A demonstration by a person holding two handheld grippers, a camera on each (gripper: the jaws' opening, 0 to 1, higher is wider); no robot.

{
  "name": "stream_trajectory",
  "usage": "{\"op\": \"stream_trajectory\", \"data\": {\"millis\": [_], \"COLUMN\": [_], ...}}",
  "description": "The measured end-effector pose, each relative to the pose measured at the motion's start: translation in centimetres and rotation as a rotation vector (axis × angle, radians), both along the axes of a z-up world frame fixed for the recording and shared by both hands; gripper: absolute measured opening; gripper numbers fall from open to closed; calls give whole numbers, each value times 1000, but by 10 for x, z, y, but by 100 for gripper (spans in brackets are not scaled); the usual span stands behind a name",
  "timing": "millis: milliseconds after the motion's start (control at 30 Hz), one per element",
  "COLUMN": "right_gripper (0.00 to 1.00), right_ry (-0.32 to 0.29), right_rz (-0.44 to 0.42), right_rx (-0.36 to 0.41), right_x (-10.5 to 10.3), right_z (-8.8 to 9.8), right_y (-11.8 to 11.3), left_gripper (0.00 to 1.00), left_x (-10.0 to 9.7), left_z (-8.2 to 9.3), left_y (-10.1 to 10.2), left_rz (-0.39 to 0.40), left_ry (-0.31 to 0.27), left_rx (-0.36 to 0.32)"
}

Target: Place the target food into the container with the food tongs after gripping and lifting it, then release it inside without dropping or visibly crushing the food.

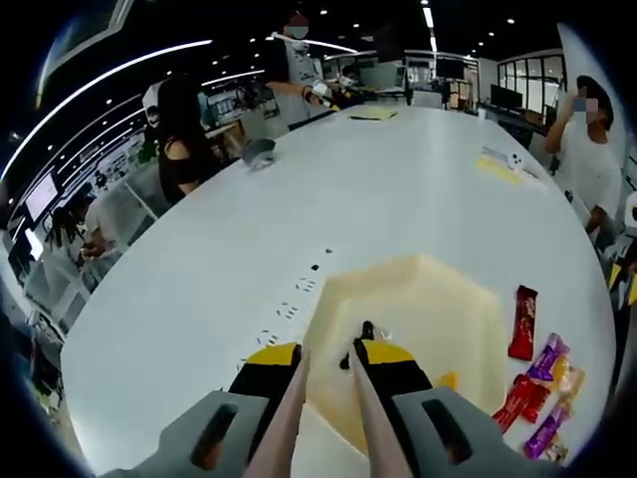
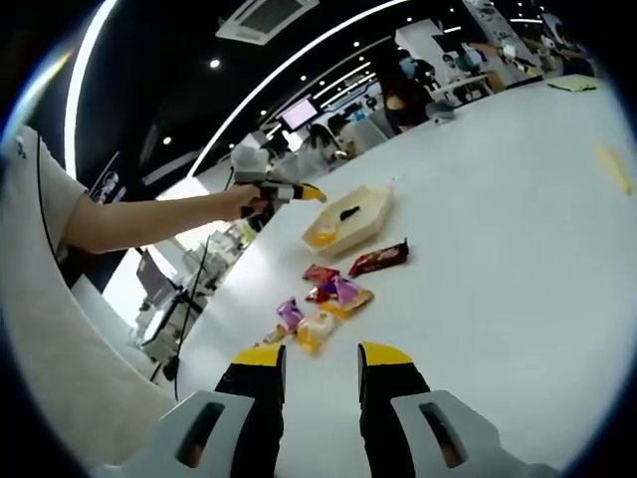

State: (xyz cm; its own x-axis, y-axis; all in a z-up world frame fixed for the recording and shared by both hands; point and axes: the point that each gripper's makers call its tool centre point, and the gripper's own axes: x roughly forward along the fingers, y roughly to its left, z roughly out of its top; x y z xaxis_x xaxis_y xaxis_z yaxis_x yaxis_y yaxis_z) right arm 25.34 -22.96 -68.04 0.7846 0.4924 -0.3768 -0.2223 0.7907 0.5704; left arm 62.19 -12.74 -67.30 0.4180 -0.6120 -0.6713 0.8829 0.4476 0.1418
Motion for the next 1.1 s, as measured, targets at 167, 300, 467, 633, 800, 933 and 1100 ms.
{"op": "stream_trajectory", "data": {"millis": [167, 300, 467, 633, 800, 933, 1100], "right_gripper": [28, 28, 28, 28, 28, 28, 28], "right_ry": [-4, -8, -12, -14, -20, -25, -30], "right_rz": [9, 9, 15, 17, 21, 27, 30], "right_rx": [-1, -2, -4, -6, -7, -10, -13], "right_x": [-1, -3, -5, -9, -11, -13, -17], "right_z": [1, 2, 3, 3, 5, 7, 9], "right_y": [2, 2, 5, 5, 7, 8, 9], "left_gripper": [20, 20, 20, 21, 21, 21, 21], "left_x": [-4, -9, -16, -23, -31, -34, -38], "left_z": [3, 4, 6, 9, 11, 13, 18], "left_y": [5, 8, 11, 12, 15, 17, 21], "left_rz": [12, 20, 27, 24, 26, 30, 40], "left_ry": [1, 8, 9, 12, 14, 10, 9], "left_rx": [-11, -19, -26, -31, -39, -45, -60]}}
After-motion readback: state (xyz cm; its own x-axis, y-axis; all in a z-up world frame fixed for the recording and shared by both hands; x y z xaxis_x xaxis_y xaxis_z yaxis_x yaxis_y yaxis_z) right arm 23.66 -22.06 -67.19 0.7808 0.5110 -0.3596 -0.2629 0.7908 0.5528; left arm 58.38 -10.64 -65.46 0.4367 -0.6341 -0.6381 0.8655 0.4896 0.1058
